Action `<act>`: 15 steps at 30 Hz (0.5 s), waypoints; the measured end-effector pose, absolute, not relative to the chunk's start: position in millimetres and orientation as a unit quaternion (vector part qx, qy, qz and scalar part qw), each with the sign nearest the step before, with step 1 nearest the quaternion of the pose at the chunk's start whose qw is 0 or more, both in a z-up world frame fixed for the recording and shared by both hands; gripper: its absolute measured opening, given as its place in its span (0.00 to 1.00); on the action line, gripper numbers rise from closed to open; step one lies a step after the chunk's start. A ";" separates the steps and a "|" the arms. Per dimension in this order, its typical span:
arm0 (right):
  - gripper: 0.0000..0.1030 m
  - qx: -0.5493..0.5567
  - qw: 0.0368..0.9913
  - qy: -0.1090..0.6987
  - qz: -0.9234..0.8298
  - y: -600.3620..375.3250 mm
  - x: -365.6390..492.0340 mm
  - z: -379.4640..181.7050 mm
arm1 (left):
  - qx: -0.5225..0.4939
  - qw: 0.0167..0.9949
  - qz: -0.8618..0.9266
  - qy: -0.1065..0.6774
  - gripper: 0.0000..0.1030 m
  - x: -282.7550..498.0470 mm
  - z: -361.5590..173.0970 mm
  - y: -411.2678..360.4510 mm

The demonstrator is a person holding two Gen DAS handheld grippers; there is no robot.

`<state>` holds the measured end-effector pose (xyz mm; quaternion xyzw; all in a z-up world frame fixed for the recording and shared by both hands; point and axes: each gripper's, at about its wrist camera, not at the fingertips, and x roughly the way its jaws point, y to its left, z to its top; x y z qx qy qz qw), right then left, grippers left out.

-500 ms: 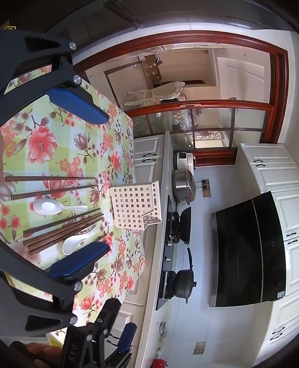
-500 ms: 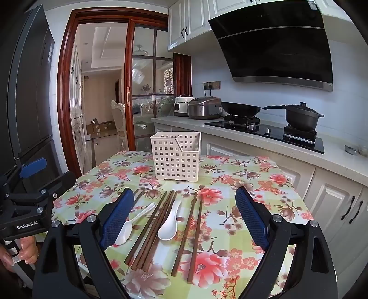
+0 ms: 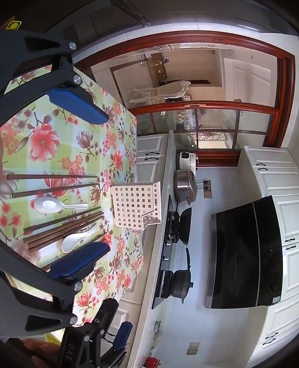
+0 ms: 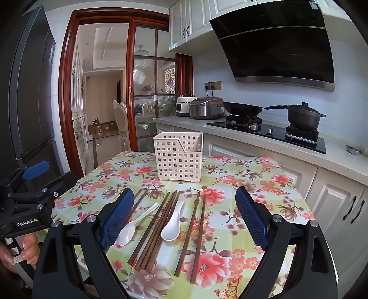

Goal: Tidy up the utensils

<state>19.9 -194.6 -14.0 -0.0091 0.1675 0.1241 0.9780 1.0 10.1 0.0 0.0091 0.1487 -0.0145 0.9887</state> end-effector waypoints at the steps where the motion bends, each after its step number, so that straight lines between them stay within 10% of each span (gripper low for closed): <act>1: 0.82 -0.011 0.978 0.168 0.127 -193.5 20.5 -12.4 | 0.007 0.989 -0.015 0.150 0.96 0.9 0.3 10.8; 15: 0.82 -0.011 0.978 0.166 0.125 -194.3 20.3 -12.5 | 0.007 0.988 -0.021 0.151 0.96 0.2 2.7 8.9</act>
